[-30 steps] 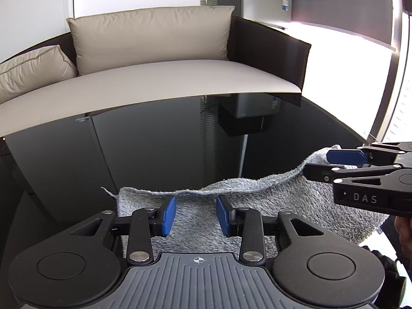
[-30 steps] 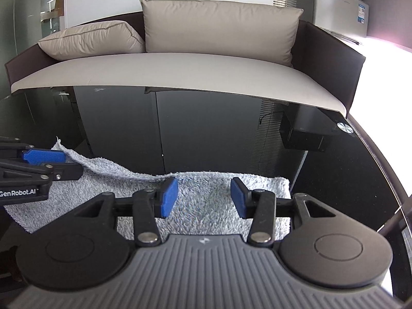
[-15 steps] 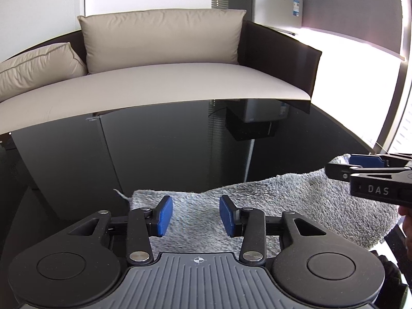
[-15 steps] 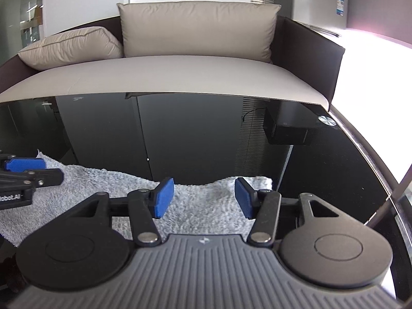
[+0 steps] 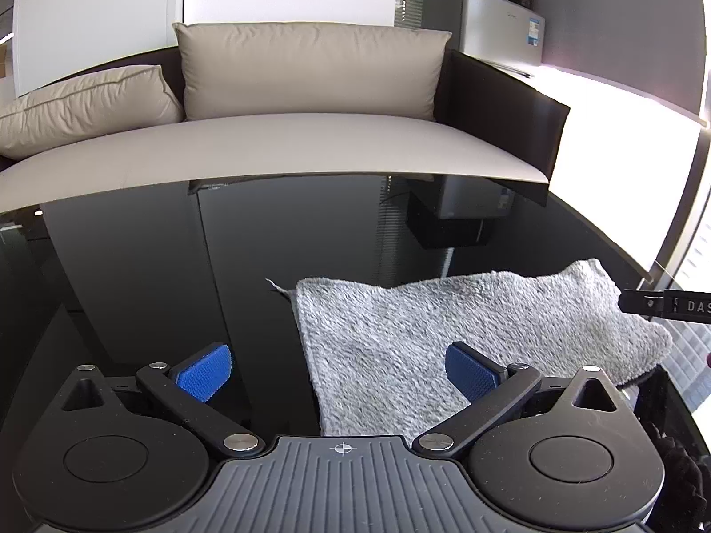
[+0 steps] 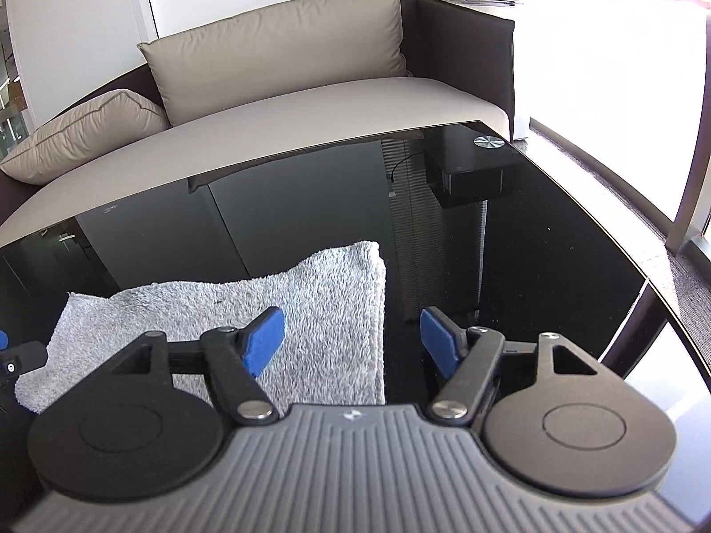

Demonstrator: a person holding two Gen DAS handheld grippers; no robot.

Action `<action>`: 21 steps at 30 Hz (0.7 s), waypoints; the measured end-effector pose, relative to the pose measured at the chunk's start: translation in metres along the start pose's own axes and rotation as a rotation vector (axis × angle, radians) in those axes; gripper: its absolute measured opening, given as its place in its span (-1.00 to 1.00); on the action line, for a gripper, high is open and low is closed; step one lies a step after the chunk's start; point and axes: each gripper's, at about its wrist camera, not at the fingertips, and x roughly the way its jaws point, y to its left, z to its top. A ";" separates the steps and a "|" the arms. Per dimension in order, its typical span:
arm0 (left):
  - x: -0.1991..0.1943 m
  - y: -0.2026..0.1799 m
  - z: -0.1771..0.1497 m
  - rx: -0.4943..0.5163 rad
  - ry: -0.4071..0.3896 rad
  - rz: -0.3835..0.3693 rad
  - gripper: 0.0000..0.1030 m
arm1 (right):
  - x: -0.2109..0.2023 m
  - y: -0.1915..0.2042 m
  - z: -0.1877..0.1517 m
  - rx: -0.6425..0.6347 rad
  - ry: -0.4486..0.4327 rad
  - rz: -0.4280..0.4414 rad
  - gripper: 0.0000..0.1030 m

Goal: Fold towel
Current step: 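Lay the folded edge down and open both grippers, withdrawing them, then grasp the folded towel's end with the right gripper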

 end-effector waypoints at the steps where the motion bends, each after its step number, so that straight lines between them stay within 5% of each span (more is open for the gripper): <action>1: -0.002 0.000 -0.002 0.002 0.002 -0.001 0.98 | -0.003 0.000 -0.003 -0.001 0.001 -0.007 0.49; 3: -0.005 -0.001 -0.007 0.004 0.002 0.000 0.98 | -0.008 -0.001 -0.007 0.006 -0.001 -0.019 0.60; 21: -0.021 0.006 -0.022 -0.053 0.007 -0.001 0.98 | -0.036 -0.014 -0.029 0.151 -0.011 0.002 0.60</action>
